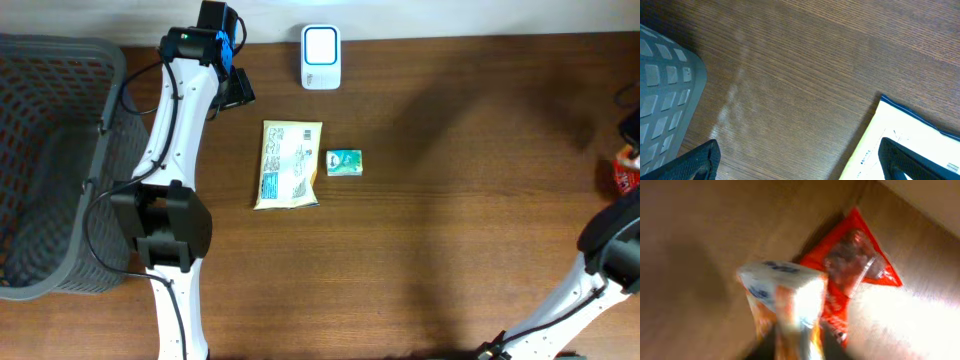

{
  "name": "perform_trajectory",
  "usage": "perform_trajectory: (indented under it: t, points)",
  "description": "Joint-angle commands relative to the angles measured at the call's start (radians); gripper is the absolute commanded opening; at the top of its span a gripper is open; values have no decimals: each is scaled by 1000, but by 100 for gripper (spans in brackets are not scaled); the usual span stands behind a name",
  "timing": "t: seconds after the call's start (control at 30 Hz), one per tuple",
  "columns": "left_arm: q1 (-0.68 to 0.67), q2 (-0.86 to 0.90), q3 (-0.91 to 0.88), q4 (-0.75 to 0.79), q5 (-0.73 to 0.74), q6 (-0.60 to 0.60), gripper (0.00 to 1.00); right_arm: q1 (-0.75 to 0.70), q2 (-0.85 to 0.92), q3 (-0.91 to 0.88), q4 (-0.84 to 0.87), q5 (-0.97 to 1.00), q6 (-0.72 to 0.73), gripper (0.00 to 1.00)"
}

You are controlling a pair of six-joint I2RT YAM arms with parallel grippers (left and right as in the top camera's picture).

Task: Scan the item barcode
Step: 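Carry the orange tissue pack to the right side and release, then reach the right gripper to the green tissue pack and grasp it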

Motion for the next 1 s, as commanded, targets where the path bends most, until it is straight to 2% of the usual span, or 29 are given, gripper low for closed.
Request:
perform_trajectory:
  t: [0.0, 0.1, 0.37, 0.53, 0.63, 0.73, 0.8, 0.9, 0.97]
  points:
    - [-4, -25, -2, -2, -11, -11, 99, -22, 0, -61, 39, -74, -40, 82]
    - [-5, -25, -2, -2, -11, -11, 99, -8, 0, -63, 45, -155, -81, 86]
    - [-4, -25, -2, -2, -11, -11, 99, 134, -11, -63, -23, -515, -85, 86]
    - [-4, -25, -2, -2, -11, -11, 99, 321, -11, -63, -169, -1012, -469, 86]
    - [-4, -25, -2, -2, -11, -11, 99, 459, -10, -66, -212, -997, -557, 86]
    - [-4, -25, -2, -2, -11, -11, 99, 619, -9, -93, -231, -969, -806, 87]
    - [-4, -25, -2, -2, -11, -11, 99, 734, 3, -105, -226, -867, -807, 86]
    - [-4, -25, -2, -2, -11, -11, 99, 863, 21, -105, -226, -712, -806, 75]
    - [-4, -25, -2, -2, -11, -11, 99, 970, 31, -105, -224, -537, -806, 75]
